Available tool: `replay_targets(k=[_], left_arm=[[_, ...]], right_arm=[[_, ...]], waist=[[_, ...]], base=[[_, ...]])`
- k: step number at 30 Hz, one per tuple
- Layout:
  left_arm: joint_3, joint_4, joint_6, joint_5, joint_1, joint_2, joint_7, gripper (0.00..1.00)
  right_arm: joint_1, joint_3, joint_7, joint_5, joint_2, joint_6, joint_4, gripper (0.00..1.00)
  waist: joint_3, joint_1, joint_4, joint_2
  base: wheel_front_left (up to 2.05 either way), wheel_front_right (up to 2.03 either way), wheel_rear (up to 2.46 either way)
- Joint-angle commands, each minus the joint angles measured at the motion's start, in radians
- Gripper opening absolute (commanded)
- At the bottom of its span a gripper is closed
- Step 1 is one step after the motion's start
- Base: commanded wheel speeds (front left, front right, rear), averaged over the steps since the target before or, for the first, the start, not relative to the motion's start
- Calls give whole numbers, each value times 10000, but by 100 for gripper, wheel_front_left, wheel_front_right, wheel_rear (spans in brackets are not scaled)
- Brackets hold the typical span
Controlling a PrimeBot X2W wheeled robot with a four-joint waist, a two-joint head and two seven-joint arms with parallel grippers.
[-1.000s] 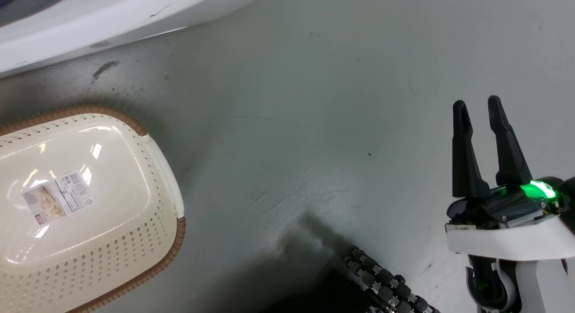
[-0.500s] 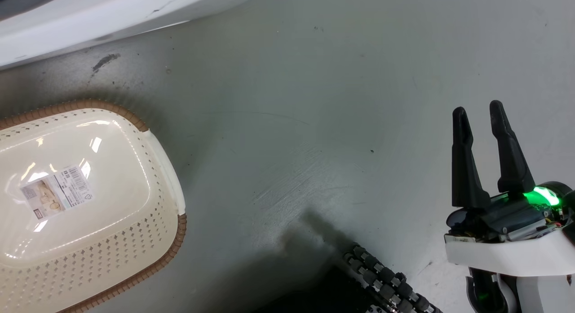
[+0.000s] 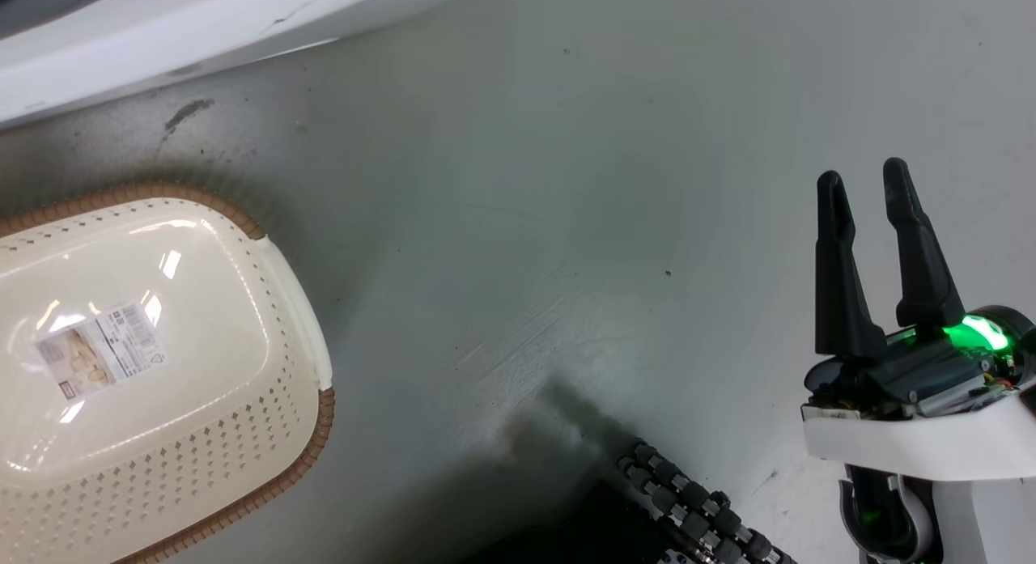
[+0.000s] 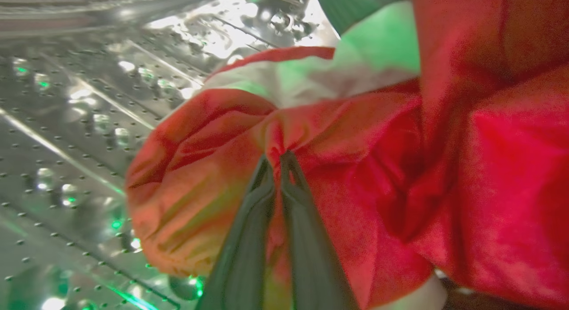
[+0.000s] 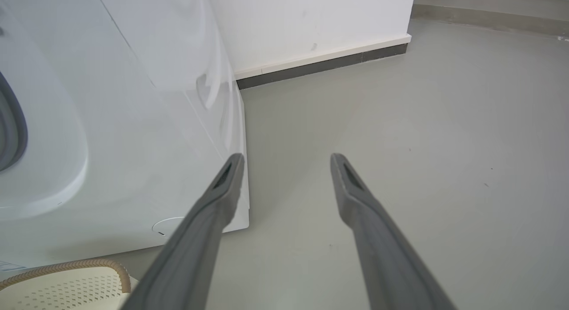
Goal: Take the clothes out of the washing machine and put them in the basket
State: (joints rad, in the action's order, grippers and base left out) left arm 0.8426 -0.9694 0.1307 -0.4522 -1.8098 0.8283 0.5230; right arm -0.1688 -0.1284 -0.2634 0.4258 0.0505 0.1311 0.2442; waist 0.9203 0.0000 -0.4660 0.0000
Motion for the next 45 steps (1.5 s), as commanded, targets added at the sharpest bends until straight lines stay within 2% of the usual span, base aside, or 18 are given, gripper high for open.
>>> replay_targets(k=[1, 12, 21, 24, 35, 40, 45], left_arm=[[39, -43, -16, 21, -186, 75, -226, 0], [114, -819, -54, -348, 873, -504, -1955, 0], [-387, -1589, -140, -1442, 2887, -1723, -3750, 0], [-340, -1661, -128, -1509, 3307, -1995, -4139, 0], [-553, -1820, -323, -2054, 5378, -3215, -6803, 0], [-982, -1598, -379, -2540, 6173, -3544, -7669, 0], [-1372, -694, -577, -2528, 6908, -3444, -7888, 0]], right_arm=[[-190, -5, -19, 17, -5, -7, -90, 100], [-542, 581, -19, -343, -3, -7, -530, 100], [-451, 1073, -19, -862, 0, -7, -942, 100], [-454, 1226, -21, -956, 1, -7, -1020, 100], [-190, 1675, -21, -1511, 0, -7, -1445, 100], [-86, 1725, -21, -1709, 1, -7, -1580, 100], [32, 1948, -21, -1720, 1, -7, -1684, 100]], waist=[[-153, 0, -92, 0], [-1671, 0, 395, 0], [-3210, 0, 1140, 0], [-3536, 0, 1313, 0], [-5289, 0, 2244, 0], [-5904, 0, 2535, 0], [-6358, 0, 2800, 0]], base=[[0, 0, 0], [0, 0, 0], [0, 0, 0], [0, 0, 0], [0, 0, 0], [0, 0, 0], [0, 0, 0]])
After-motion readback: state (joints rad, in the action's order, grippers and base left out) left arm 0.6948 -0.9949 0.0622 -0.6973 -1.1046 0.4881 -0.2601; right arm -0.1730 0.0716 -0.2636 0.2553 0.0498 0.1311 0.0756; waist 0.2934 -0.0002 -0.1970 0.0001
